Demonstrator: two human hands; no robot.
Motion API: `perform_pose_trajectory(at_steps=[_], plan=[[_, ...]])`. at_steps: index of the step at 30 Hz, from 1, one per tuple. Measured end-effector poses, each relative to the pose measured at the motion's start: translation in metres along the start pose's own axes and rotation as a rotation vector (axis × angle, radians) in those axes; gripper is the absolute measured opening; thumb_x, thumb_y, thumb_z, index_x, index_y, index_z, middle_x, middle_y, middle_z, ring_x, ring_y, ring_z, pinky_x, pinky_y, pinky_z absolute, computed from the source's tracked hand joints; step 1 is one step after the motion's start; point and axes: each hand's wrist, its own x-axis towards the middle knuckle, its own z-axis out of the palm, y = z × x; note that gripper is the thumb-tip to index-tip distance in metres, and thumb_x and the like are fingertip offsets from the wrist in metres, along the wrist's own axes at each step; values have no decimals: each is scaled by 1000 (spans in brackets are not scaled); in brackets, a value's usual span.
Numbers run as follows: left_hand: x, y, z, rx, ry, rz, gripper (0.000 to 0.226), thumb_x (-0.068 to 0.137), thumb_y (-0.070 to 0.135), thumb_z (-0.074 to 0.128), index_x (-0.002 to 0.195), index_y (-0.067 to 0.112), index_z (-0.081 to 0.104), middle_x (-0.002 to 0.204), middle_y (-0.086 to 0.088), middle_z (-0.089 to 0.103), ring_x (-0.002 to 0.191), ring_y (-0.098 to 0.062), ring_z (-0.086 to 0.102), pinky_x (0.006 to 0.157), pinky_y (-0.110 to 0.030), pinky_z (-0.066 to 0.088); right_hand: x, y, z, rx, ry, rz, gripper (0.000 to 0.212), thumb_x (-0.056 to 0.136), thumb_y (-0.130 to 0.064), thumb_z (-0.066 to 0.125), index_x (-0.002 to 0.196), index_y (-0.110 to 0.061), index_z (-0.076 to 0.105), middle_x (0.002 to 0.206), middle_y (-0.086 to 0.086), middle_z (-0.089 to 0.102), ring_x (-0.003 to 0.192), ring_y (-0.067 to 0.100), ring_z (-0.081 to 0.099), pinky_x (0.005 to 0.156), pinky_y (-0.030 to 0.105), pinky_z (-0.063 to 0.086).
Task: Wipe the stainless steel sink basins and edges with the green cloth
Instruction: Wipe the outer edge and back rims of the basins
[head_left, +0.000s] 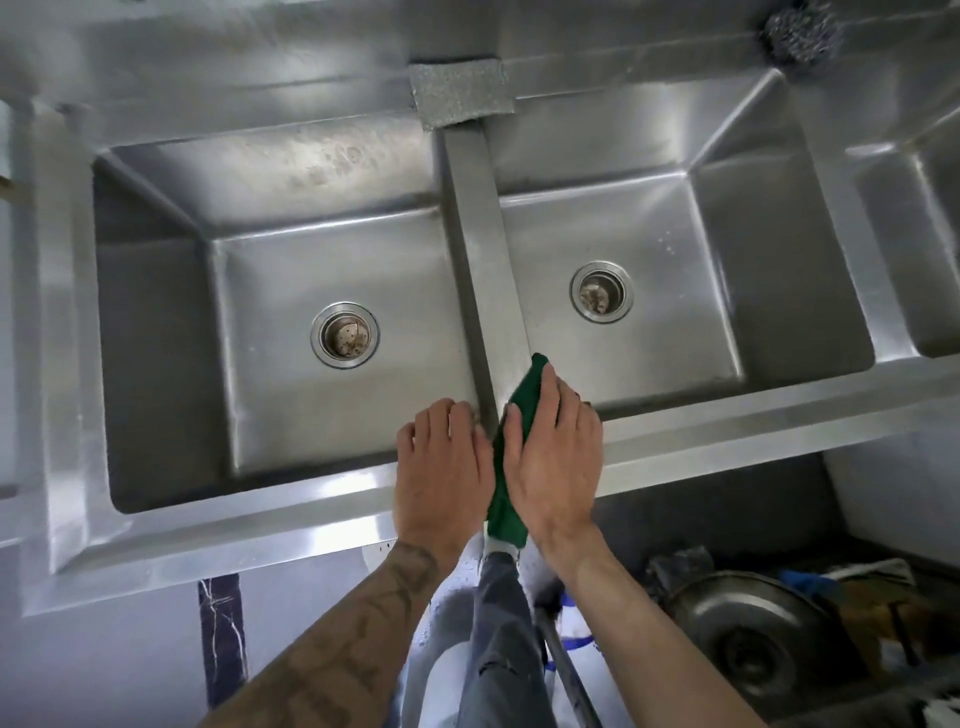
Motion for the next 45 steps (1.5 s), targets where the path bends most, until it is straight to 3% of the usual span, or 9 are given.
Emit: perform_pose_trajectory(at_steps=[4, 11, 18, 21, 27, 31, 34, 40, 45], plan=[[3, 1, -1, 13, 9, -34, 20, 107, 25, 38, 113, 14, 54, 107, -6, 60, 94, -27, 57, 85, -42, 49, 52, -27, 18, 34, 45, 98, 53, 110, -40, 41, 149, -5, 46, 119, 15, 64, 98, 35, 64, 86, 45, 50], [2, 2, -4, 21, -58, -36, 28, 107, 28, 32, 116, 15, 56, 109, -4, 61, 97, -25, 57, 88, -41, 44, 27, -9, 16, 115, -47, 48, 70, 106, -51, 45, 160, -7, 29, 141, 19, 53, 114, 37, 59, 93, 49, 54], [4, 1, -6, -18, -69, -90, 31, 109, 34, 34, 113, 14, 58, 108, -4, 62, 96, -26, 57, 87, -41, 45, 115, -46, 35, 127, 40, 64, 60, 108, -44, 45, 154, -6, 40, 126, 19, 58, 101, 39, 61, 80, 49, 52], [-1, -15, -7, -58, -48, -95, 28, 103, 35, 45, 111, 13, 61, 106, -5, 65, 94, -28, 61, 86, -43, 50, 129, -50, 34, 160, 21, 54, 66, 108, -48, 45, 157, -6, 35, 133, 20, 56, 106, 40, 60, 84, 49, 52], [-14, -45, -15, 25, -107, -151, 37, 101, 42, 44, 115, 14, 63, 108, -4, 65, 96, -28, 60, 86, -44, 49, 79, -35, 27, 161, 42, 46, 65, 107, -45, 49, 158, -8, 33, 138, 19, 53, 112, 39, 58, 91, 49, 53], [-10, -42, -14, 4, -82, -129, 36, 99, 43, 47, 115, 15, 65, 111, -4, 67, 99, -28, 62, 89, -44, 49, 157, -66, 44, 173, 90, 49, 61, 106, -42, 49, 155, -6, 39, 132, 21, 56, 106, 44, 59, 85, 51, 50], [-6, -42, -13, 7, -72, -144, 37, 99, 43, 47, 115, 15, 65, 111, -5, 68, 100, -28, 63, 90, -45, 48, 222, -87, 52, 159, 74, 70, 61, 108, -43, 43, 158, -7, 36, 138, 21, 53, 114, 44, 57, 91, 49, 47], [-7, -40, -16, -3, -76, -167, 36, 101, 41, 46, 112, 14, 65, 107, -5, 67, 97, -29, 63, 91, -46, 47, 204, -83, 55, 126, 101, 53, 63, 108, -46, 41, 160, -11, 33, 147, 19, 49, 117, 41, 55, 92, 49, 48], [-6, -40, -17, -25, -100, -178, 37, 99, 44, 47, 112, 15, 66, 107, -4, 67, 96, -27, 63, 92, -46, 51, 265, -111, 58, 74, 83, 94, 61, 110, -44, 35, 161, -10, 29, 146, 16, 50, 124, 37, 54, 99, 43, 43]])
